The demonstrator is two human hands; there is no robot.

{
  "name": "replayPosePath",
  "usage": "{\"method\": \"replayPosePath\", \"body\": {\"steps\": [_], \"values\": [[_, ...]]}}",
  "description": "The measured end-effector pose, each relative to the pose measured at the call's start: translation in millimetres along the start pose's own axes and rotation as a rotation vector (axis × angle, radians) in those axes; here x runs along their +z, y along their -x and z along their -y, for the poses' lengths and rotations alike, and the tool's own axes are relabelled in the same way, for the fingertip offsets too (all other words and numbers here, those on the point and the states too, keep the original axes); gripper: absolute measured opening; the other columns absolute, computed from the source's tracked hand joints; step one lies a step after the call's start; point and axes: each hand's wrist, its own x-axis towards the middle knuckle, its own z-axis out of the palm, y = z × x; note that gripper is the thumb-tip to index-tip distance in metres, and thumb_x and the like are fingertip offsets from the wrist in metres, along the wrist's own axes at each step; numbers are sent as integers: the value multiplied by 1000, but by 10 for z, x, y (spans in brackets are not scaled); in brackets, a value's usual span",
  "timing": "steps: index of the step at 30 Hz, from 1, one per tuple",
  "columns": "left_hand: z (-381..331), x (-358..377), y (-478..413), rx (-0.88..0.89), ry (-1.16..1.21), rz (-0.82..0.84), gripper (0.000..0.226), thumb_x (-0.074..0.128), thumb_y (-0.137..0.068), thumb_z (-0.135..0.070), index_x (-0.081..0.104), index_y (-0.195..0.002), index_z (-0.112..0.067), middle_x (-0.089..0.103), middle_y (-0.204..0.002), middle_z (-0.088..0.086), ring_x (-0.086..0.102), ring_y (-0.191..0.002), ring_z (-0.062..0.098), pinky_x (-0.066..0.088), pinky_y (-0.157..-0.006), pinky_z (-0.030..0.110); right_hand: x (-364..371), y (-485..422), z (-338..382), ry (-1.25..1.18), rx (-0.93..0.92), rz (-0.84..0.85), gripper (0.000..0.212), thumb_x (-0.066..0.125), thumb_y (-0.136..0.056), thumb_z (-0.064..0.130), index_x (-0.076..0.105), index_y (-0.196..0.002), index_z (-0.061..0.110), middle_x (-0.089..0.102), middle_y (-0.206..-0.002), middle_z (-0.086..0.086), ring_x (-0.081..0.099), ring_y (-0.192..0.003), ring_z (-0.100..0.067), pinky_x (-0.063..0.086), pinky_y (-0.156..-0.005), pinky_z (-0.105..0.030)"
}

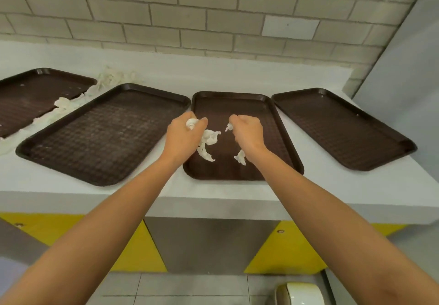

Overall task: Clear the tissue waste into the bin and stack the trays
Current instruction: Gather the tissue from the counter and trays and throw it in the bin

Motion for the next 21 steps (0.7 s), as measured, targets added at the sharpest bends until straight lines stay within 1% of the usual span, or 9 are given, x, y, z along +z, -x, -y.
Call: {"method": "replayPosePath", "body": {"steps": [3,5,6,8,11,14,15,17,21], "values": [[-97,129,193,37,4,45,36,58,-87,-26,39,-59,-16,45,-58,0,48,-58,14,41,-57,29,-203,101,-32,24,-14,-35,30,52,-82,15,40,-55,10,34,-50,2,33,-51,-12,32,-55,-30],[-167,243,312,40,6,68,33,58,-87,-25,42,-61,-16,49,-61,3,58,-64,21,48,-58,34,-362,167,-74,26,-25,-44,34,53,-82,14,37,-53,12,35,-50,2,34,-49,-10,33,-52,-26],[-218,315,378,41,17,79,31,58,-88,-24,43,-62,-16,51,-63,4,62,-65,21,52,-56,32,-457,203,-97,27,-24,-46,34,54,-82,14,37,-53,13,36,-50,2,35,-48,-10,34,-51,-25],[-318,478,528,45,9,92,27,58,-89,-21,46,-65,-18,55,-67,5,65,-64,15,53,-49,22,-672,287,-148,24,-13,-43,30,53,-82,14,40,-55,12,41,-51,-1,39,-44,-9,37,-50,-23],[-458,752,775,46,-1,78,29,56,-89,-17,44,-62,-19,52,-61,1,58,-52,11,47,-42,19,-1047,435,-263,32,11,-21,26,54,-81,15,46,-56,10,54,-53,-3,50,-42,-9,39,-52,-22],[-544,1056,1056,25,7,92,33,55,-86,-14,38,-59,-16,44,-55,-1,44,-47,11,41,-41,24,-1464,599,-419,10,51,28,29,54,-80,11,43,-53,11,68,-68,-7,59,-46,-13,41,-51,-18],[-566,1160,1163,19,1,103,34,55,-86,-15,36,-58,-16,42,-55,0,42,-47,13,39,-42,25,-1599,652,-482,2,61,40,29,54,-79,9,42,-53,12,70,-72,-8,60,-47,-14,41,-48,-15],[-590,1366,1388,7,6,125,36,55,-86,-15,34,-58,-17,39,-55,-1,37,-50,15,35,-47,30,-1849,751,-631,3,77,61,30,54,-79,8,40,-53,12,70,-71,-8,60,-47,-12,35,-39,-11],[-546,1729,1859,-21,-8,135,35,55,-86,-14,33,-59,-16,36,-58,0,34,-58,15,30,-55,30,-2194,964,-1021,50,105,124,32,59,-80,10,41,-54,14,58,-53,-2,46,-37,-8,32,-42,-18]]}}
